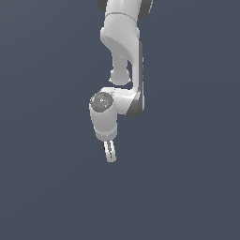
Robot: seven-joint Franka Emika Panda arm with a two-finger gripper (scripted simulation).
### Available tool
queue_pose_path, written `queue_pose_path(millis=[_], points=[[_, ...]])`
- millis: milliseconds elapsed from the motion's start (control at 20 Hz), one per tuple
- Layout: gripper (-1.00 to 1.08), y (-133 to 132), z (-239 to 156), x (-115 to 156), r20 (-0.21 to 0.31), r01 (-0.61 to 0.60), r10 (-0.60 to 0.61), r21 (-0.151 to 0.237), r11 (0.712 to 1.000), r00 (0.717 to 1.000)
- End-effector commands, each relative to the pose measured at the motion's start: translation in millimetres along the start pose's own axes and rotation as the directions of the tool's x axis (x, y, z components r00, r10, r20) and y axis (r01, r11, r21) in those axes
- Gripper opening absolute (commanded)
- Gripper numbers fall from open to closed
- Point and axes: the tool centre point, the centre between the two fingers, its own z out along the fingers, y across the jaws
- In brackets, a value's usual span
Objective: Pick up the object and move it to a goal position.
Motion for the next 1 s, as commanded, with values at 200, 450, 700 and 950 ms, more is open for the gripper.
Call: queue_pose_path(millis=[200,450,700,950], points=[[-1.0,-23.0,-57.3,-44.2,-0.001,0.0,0.0,0.002,1.0,1.0],[-1.0,-41.9,-103.8,-80.1,-0.003,-0.001,0.001,0.001,1.0,1.0],[-1.0,-60.9,-149.2,-115.1,-0.003,-0.001,0.001,0.001,1.0,1.0],[-1.0,-79.0,-190.7,-147.3,-0.003,-0.001,0.001,0.001,1.0,1.0]])
